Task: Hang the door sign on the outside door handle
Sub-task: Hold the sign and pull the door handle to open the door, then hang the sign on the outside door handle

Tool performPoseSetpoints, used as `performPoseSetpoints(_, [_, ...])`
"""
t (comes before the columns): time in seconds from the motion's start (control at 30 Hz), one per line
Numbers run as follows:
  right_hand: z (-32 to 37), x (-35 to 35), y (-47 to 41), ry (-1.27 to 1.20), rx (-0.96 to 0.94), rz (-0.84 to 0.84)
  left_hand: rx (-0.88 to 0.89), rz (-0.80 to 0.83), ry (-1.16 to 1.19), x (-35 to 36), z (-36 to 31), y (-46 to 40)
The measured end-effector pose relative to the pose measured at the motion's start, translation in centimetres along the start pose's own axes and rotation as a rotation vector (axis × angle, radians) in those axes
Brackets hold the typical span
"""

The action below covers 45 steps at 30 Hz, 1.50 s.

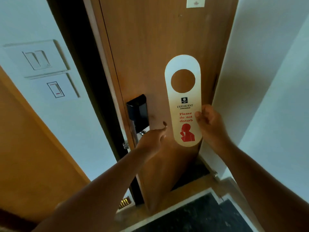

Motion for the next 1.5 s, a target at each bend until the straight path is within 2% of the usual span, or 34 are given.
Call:
performPoseSetpoints(0.07, [0.3, -1.8, 2.4, 0.006, -0.001, -0.032, 0.141, 0.015, -0.066, -1.2, -1.2, 2.7])
performPoseSetpoints(0.27, [2.4, -5.6, 9.2, -0.02, -0.004, -0.156, 0.598, -0.171, -0.088, -7.6, -0.6, 8.6])
performPoseSetpoints(0.37, [3.5, -6.5, 12.3, -0.067, 0.043, -0.257, 0.664, -0.176, -0.099, -9.2, 1.0, 8.5])
performPoseSetpoints(0.47, [4.5, -6.4, 15.1, -0.083, 0.067, -0.348, 0.616, -0.099, -0.122, -8.5, 2.2, 7.2])
performPoseSetpoints(0.57, [5.6, -5.4, 17.5, -0.069, 0.079, -0.43, 0.6, 0.109, -0.112, -5.3, 2.0, 5.3])
performPoseSetpoints(0.67, [6.4, -4.4, 19.2, -0.057, 0.109, -0.519, 0.689, 0.243, -0.072, -1.5, -0.7, 4.1])
performPoseSetpoints(0.83, [6.8, -4.2, 20.3, 0.072, 0.165, -0.645, 0.866, 0.252, -0.032, 3.0, -7.7, 1.2])
performPoseSetpoints(0.97, [5.7, -5.2, 20.3, 0.11, 0.219, -0.726, 1.059, 0.282, -0.169, 6.3, -12.3, -0.8])
performPoseSetpoints(1.1, [3.8, -6.6, 19.6, 0.101, 0.251, -0.792, 1.097, 0.458, -0.225, 9.8, -15.4, -2.7])
performPoseSetpoints(1.27, [1.3, -9.2, 18.8, 0.1, 0.298, -0.882, 1.248, 0.589, -0.182, 13.5, -18.9, -3.4])
performPoseSetpoints(1.37, [0.1, -10.6, 18.1, 0.104, 0.323, -0.93, 1.363, 0.479, -0.138, 14.8, -20.9, -3.7])
performPoseSetpoints(1.5, [-1.0, -11.6, 17.3, 0.129, 0.325, -0.971, 1.408, 0.261, 0.102, 15.2, -23.5, -3.3])
Point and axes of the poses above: each hand's wrist, its own y-axis away from the middle knuckle, its own x-axis out of the palm, z = x × y, the point moved 4 cm from there along -y, towards the middle knuckle, and after that the axes turned 3 degrees about -z, right-handed, at the moved point
